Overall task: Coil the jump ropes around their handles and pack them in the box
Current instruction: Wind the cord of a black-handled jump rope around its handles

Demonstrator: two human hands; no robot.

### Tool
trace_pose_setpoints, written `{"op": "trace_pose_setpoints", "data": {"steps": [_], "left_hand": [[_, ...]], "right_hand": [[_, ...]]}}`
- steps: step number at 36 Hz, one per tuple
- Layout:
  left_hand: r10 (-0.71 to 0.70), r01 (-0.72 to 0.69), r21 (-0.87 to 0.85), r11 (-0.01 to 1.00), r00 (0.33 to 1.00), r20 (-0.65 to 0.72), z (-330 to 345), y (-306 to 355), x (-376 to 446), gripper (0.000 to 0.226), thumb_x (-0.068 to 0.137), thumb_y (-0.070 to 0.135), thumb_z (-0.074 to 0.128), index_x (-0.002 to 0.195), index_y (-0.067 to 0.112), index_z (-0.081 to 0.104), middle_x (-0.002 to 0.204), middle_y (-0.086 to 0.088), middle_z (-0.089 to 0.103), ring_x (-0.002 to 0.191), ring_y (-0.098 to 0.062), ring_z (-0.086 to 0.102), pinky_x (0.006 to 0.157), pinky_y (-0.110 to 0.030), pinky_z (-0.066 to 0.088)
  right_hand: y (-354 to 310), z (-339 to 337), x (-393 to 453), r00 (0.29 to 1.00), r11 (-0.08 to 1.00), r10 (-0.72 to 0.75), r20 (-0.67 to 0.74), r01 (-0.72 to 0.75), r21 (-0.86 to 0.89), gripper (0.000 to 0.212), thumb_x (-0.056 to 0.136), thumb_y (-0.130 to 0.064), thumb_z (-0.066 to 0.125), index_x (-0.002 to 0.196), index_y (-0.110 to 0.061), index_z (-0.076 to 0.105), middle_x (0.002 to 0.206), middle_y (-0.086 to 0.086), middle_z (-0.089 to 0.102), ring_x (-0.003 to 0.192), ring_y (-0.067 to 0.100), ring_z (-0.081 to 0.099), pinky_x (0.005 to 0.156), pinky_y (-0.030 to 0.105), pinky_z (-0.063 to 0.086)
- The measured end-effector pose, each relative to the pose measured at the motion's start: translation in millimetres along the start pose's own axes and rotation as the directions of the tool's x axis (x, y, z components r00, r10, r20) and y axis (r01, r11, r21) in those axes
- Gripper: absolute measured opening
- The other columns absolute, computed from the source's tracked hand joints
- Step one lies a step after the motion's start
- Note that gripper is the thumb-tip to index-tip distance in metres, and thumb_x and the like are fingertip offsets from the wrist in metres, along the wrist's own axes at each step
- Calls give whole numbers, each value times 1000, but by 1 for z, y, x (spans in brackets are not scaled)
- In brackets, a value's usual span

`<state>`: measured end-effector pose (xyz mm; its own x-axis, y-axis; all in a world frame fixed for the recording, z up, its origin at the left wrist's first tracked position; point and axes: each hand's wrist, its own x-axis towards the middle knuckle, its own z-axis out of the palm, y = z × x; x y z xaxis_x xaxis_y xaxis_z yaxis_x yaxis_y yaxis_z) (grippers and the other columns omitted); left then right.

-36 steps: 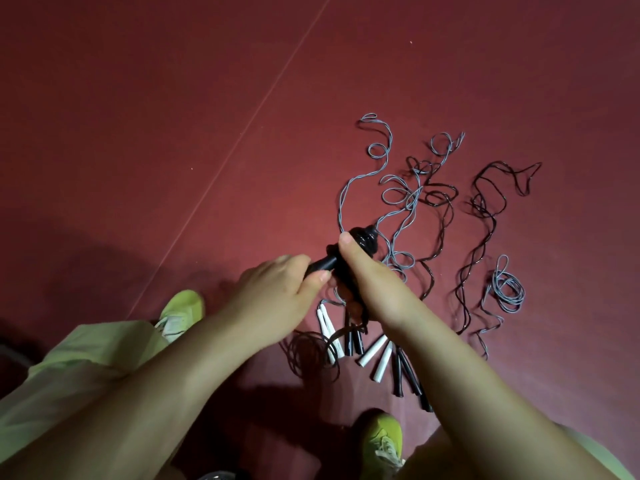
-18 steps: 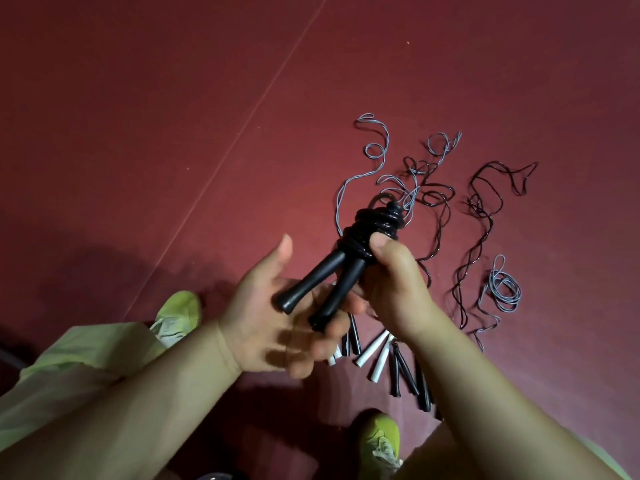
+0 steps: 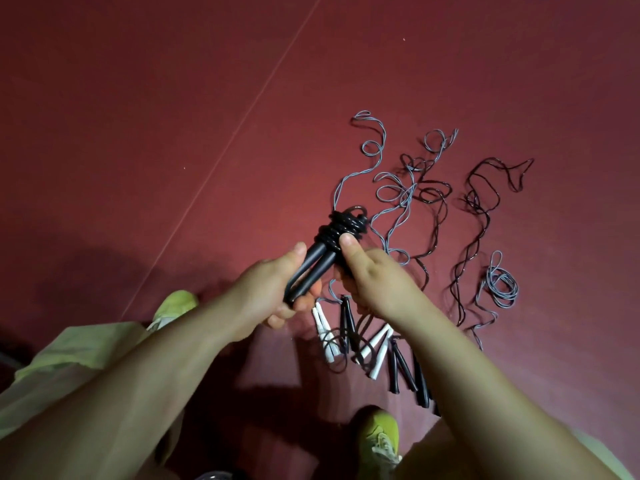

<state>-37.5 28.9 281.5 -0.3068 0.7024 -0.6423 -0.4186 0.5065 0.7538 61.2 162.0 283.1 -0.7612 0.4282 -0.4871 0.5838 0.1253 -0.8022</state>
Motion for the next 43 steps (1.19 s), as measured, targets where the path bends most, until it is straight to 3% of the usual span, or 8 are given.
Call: {"op": "trace_pose_setpoints", "data": {"steps": [3, 7, 12, 23, 30, 34, 39, 43], "left_hand": [[31, -16, 179, 984, 996, -84, 2, -2, 3, 55, 99, 49, 24, 78, 13, 60, 50, 4, 49, 35, -8, 30, 44, -22, 25], [127, -46, 412, 910, 977, -171, -1, -3, 8, 58, 98, 53, 25, 73, 15, 61, 51, 4, 53, 43, -9, 45, 55, -28, 35], [293, -31, 782, 622, 936, -197, -3, -8, 3, 46, 95, 48, 25, 87, 16, 56, 87, -4, 65, 89, -30, 59, 83, -41, 47], [256, -132, 685, 716, 963, -82, 0, -8, -2, 33, 94, 48, 38, 79, 18, 36, 69, 4, 42, 65, -13, 42, 63, -31, 33], [65, -74, 112, 991, 995, 77, -3, -3, -2, 46, 79, 64, 55, 75, 20, 68, 68, 10, 63, 74, -11, 58, 74, -24, 44], [9, 20, -94, 995, 954, 301, -3, -2, -5, 63, 76, 62, 31, 86, 12, 66, 74, -3, 70, 70, -15, 66, 66, -25, 52], [141, 321, -439, 839, 651, 746, -5, -9, -4, 81, 84, 72, 36, 109, 0, 64, 93, -18, 69, 86, -32, 67, 85, -45, 49], [213, 411, -477, 777, 541, 813, -3, -14, -6, 71, 85, 69, 41, 102, 3, 62, 68, -5, 62, 63, -21, 61, 67, -34, 51]], "right_hand": [[2, 4, 0, 998, 990, 3, -62, -12, -138, 62, 99, -55, 27, 56, -17, 51, 40, -7, 43, 46, 15, 44, 63, 35, 45], [2, 7, -1, 997, 973, -22, -72, 5, -231, 63, 101, -51, 22, 51, -18, 43, 50, -4, 44, 53, 18, 43, 60, 30, 33], [5, 11, 1, 997, 985, 82, -9, -82, -151, 70, 95, -63, 20, 77, -14, 66, 53, -7, 51, 51, 7, 46, 59, 28, 34], [1, 7, 2, 988, 981, 143, -54, -134, 142, 56, 74, -70, 46, 61, -18, 65, 48, -5, 40, 41, 11, 33, 53, 29, 26], [-5, 5, -6, 998, 964, -41, -39, 50, 261, 27, 74, -44, 44, 58, -23, 47, 48, -9, 38, 44, 6, 33, 43, 17, 29], [-8, 4, -14, 990, 888, -138, 32, 109, 446, 37, 65, -44, 49, 60, -8, 46, 50, 3, 44, 42, 7, 41, 39, 12, 31], [-8, 5, -10, 943, 773, -298, 150, 146, 618, 75, 54, -49, 64, 96, 12, 53, 54, 15, 54, 49, 21, 46, 49, 24, 33], [-9, 3, -10, 907, 818, -348, 238, 169, 550, 110, 61, -72, 65, 88, 32, 41, 73, 49, 39, 59, 23, 45, 56, 23, 36]]}}
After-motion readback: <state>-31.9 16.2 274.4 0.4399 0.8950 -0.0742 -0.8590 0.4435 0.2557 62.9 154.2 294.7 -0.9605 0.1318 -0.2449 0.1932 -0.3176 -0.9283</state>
